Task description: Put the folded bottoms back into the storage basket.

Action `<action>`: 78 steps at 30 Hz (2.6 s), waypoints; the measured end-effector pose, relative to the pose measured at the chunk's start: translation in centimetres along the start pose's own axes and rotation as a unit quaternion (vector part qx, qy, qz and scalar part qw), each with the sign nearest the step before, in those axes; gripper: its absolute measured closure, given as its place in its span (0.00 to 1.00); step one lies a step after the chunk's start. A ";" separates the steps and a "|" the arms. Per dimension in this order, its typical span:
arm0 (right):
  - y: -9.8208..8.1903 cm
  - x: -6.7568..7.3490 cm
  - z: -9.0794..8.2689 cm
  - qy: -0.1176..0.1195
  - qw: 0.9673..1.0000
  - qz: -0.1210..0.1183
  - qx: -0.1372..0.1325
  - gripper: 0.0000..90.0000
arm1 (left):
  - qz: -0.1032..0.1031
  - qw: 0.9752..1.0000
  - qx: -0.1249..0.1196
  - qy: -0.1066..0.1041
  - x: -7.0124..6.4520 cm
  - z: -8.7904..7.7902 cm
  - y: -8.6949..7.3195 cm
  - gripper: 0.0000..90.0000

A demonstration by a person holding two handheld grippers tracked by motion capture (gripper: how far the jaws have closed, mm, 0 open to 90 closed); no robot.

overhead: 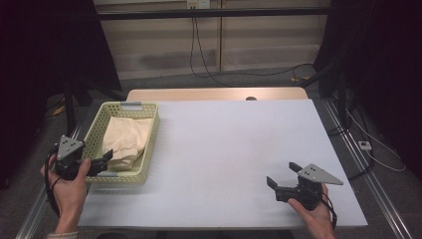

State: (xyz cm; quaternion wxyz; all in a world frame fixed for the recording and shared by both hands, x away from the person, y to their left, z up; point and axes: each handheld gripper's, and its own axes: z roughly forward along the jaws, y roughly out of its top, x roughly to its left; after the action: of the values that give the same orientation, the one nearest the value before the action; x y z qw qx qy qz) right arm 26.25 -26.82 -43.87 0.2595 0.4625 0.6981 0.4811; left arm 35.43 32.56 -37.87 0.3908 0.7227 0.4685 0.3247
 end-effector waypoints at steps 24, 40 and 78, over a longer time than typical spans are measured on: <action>0.0 0.0 0.0 0.001 1.000 -0.002 0.001 0.06 | 0.016 0.998 -0.009 -0.066 -5.3 0.7 0.9 0.05; 0.0 0.0 0.0 0.001 1.000 -0.003 0.001 0.06 | 0.037 0.992 -0.006 -0.121 -10.0 2.6 1.8 0.06; 0.0 0.1 -0.3 0.000 1.000 -0.004 -0.001 0.06 | 0.080 0.975 0.005 -0.207 -17.7 5.2 -1.7 0.05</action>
State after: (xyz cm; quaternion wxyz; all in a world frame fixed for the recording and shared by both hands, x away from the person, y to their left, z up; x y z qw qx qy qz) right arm 25.97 -26.84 -43.79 0.2621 0.4592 0.6993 0.4810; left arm 32.89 15.15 -43.68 0.4483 0.8114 0.3195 0.1965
